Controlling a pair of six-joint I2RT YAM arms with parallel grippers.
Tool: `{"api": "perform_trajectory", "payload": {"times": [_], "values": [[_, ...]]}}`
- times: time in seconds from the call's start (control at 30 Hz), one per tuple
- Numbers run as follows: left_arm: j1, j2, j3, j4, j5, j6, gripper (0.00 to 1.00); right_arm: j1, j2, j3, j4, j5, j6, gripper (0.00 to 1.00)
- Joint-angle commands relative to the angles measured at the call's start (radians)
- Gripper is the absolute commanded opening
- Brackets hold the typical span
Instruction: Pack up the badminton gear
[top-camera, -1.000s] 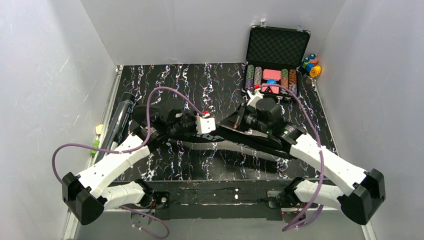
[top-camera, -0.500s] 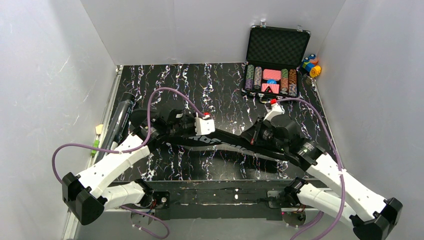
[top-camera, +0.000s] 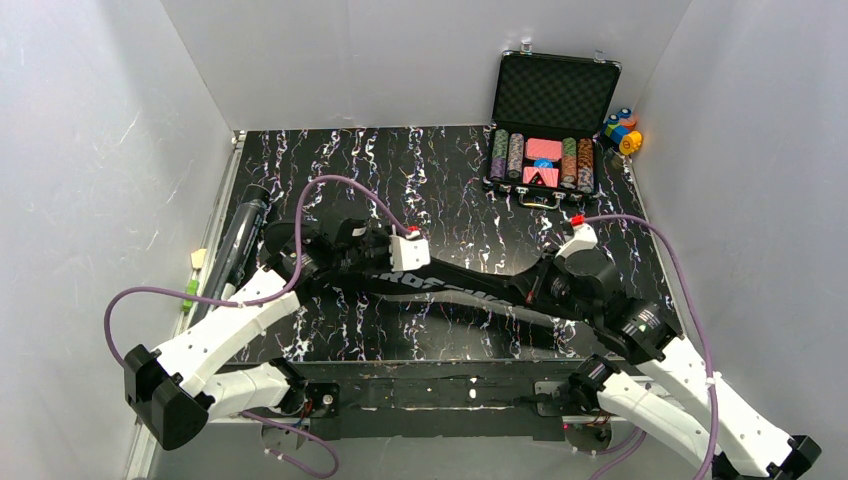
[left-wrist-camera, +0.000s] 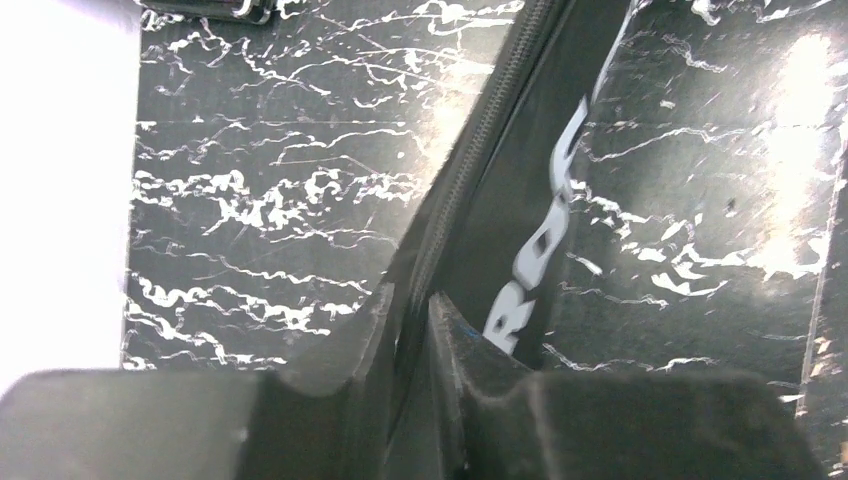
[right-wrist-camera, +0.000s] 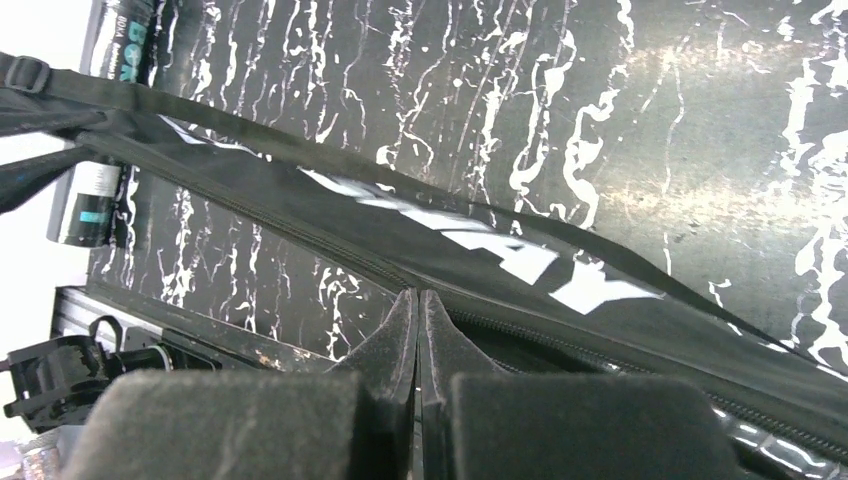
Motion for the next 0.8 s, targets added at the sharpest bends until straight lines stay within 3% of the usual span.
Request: {"api": "perform_trajectory", "payload": {"times": [0.0, 0.1, 0.13, 0.3, 0.47, 0.77], "values": [[0.018, -0.009, 0.072, 0.000, -0.013, -0.029, 0.26, -0.011, 0.013, 0.069, -0.051, 0.036, -0.037, 0.01], [0.014, 0.020, 0.125, -0.029, 0.062, -0.099, 0.53, -0.010, 0.056, 0.119, -0.056, -0.015, -0.052, 0.01], [0.009, 0.032, 0.144, -0.035, 0.086, -0.119, 0.58, -0.010, 0.064, 0.129, -0.053, -0.028, -0.055, 0.01], [-0.055, 0.115, 0.227, -0.042, 0.197, -0.182, 0.69, -0.010, 0.057, 0.150, -0.055, -0.067, -0.054, 0.01], [-0.139, 0.250, 0.310, -0.048, 0.259, -0.136, 0.78, -0.007, 0.020, 0.151, -0.068, -0.100, -0.039, 0.01], [-0.159, 0.494, 0.459, -0.077, 0.332, -0.029, 0.94, 0.011, -0.015, 0.173, -0.110, -0.170, -0.019, 0.01]]}}
